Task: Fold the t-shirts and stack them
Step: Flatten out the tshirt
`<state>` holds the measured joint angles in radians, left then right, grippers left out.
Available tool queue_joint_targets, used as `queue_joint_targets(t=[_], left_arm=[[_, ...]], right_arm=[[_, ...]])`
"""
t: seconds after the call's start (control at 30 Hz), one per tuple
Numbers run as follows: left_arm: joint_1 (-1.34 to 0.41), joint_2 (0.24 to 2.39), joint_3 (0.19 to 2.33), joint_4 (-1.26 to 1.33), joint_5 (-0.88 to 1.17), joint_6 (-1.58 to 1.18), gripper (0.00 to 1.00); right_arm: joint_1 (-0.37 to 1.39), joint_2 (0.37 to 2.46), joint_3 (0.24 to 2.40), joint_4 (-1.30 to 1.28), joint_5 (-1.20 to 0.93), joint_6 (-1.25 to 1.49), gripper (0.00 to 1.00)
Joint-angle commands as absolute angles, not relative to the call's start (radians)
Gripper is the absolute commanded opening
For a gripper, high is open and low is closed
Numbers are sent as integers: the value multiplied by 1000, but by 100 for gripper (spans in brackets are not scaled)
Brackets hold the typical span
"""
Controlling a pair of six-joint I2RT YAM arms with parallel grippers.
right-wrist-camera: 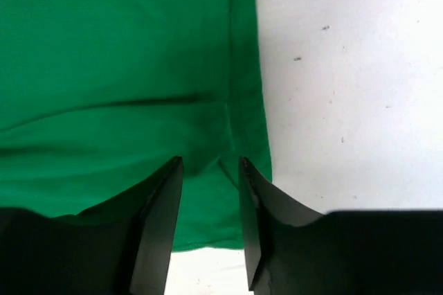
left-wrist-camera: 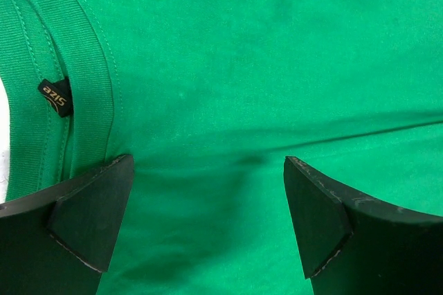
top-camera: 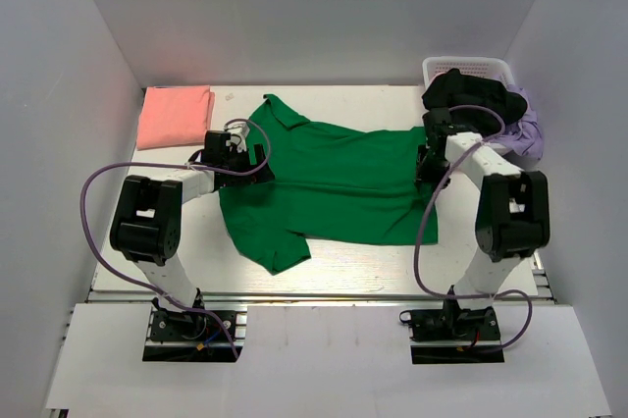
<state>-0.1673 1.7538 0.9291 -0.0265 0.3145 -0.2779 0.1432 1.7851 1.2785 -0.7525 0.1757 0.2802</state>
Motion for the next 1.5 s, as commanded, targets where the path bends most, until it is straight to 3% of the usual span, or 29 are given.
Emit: queue_joint_targets(t=[0.0, 0.27, 0.57, 0.77, 0.9, 1.13, 1.33, 1.47], left_arm=[[-169, 1721, 911, -118, 308, -273, 100], [-169, 1732, 911, -109, 328, -273, 100], [-160, 1723, 902, -109, 328, -273, 100], [-160, 1723, 893, -118, 308, -273, 100], [-160, 1723, 893, -139, 273, -273, 100], [-160, 1723, 902, -182, 170, -291, 100], [-160, 1723, 920, -170, 254, -291, 100], [-169, 1712, 933, -156, 313, -270, 100]], right_arm=[[137, 1648, 1211, -710, 132, 256, 44], [133, 1542, 1022, -700, 133, 225, 44], [137, 1682, 1048, -618, 123, 239, 32], [133, 1724, 1029, -623, 204, 278, 34], [123, 1729, 977, -670, 267, 348, 15], [42, 1563, 758, -836, 301, 511, 40], [26, 1428, 683, -873, 28, 401, 38], [32, 1394, 817, -832, -58, 322, 49]])
